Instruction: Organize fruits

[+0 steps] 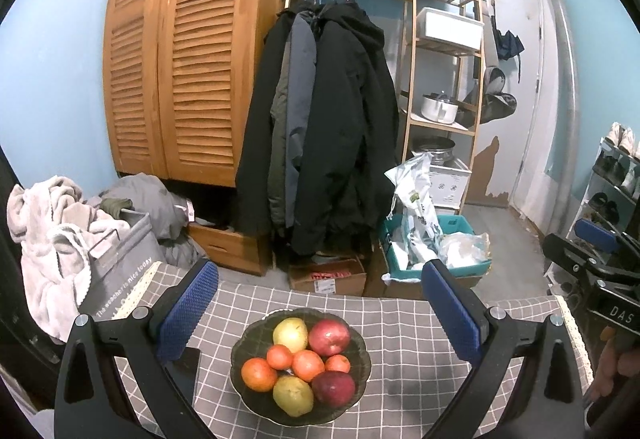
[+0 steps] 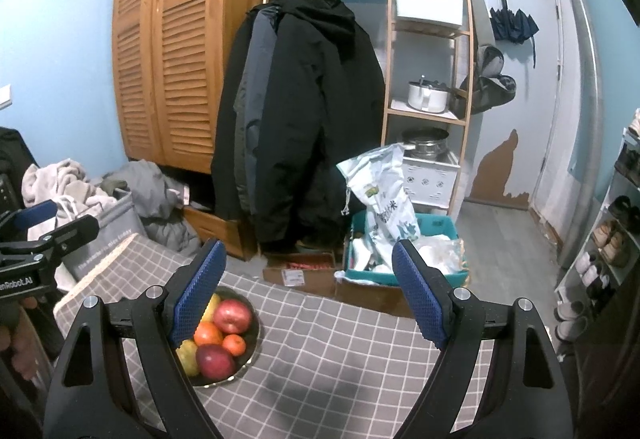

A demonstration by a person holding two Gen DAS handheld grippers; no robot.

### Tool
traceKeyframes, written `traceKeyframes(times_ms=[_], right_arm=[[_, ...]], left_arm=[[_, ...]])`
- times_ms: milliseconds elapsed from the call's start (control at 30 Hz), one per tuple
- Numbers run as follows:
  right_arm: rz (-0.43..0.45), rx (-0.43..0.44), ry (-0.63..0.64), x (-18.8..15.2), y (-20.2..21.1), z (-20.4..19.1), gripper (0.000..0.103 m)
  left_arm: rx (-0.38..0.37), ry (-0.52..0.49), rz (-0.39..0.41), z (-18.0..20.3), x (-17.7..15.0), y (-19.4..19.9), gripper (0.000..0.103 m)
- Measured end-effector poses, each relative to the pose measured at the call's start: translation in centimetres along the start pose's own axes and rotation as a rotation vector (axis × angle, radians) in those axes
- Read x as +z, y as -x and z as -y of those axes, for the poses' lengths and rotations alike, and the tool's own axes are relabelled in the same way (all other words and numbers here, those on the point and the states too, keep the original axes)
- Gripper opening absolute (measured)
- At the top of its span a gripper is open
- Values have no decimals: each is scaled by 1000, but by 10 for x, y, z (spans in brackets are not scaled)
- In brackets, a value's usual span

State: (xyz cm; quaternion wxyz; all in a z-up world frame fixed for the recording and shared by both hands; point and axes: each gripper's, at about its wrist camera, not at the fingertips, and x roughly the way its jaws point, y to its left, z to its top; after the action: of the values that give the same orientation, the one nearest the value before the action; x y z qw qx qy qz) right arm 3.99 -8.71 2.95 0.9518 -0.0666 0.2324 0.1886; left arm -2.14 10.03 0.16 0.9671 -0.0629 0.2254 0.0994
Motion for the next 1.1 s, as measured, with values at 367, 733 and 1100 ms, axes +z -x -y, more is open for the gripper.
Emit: traceKeyframes(times_ms=[367,733,1100], right_arm=[[-1,0,2,-1,-1,-2,84],[-2,0,2,-1,-1,-2,84],[-1,0,3,-1,-1,-2,84]], left_arm=[[6,4,9,-3,2,1,102],[11,-6,16,-1,1,1,102],[11,-3,15,-1,1,1,102]])
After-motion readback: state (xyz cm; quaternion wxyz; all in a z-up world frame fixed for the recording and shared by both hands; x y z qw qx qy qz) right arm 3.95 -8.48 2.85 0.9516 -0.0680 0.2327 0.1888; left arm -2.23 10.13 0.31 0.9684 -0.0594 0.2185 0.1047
